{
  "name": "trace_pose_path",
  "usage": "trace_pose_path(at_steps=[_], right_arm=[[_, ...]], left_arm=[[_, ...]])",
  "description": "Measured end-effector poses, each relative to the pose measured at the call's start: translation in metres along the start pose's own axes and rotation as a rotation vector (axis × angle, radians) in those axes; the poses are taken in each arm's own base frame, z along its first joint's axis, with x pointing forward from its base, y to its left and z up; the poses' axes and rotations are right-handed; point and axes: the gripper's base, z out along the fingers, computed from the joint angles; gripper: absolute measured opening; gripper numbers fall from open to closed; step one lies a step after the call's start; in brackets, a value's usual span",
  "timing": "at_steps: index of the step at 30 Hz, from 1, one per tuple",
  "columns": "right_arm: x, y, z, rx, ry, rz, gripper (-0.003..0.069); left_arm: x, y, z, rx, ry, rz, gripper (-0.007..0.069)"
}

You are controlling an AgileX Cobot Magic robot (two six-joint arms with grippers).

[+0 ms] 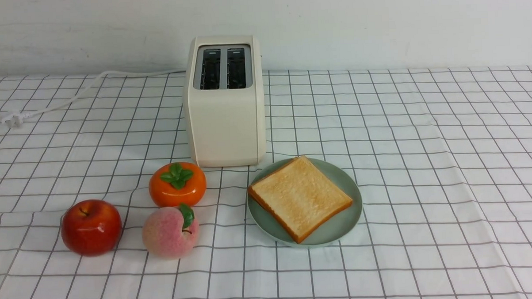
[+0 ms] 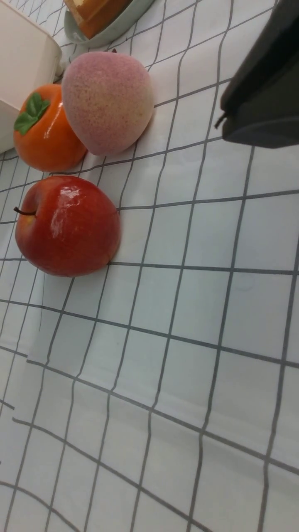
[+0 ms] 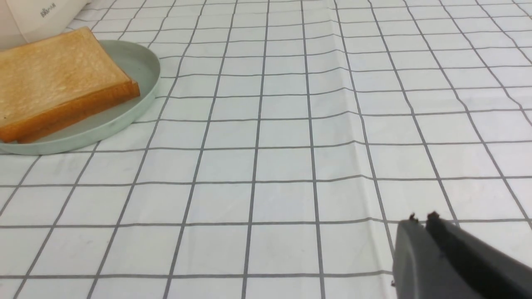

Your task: Take toasted bread from bread machine on white checkered table place on plate.

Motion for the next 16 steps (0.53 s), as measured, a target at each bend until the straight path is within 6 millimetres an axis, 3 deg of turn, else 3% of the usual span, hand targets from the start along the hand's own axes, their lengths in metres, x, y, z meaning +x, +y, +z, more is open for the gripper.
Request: trace_pose_path(at_steps=[16], right_arm=[[0.0000,0.0000,0.0000,0.000,0.000,0.000,0.0039]], left_arm=[[0.0000,0.0000,0.0000,0.000,0.000,0.000,-0.0002]])
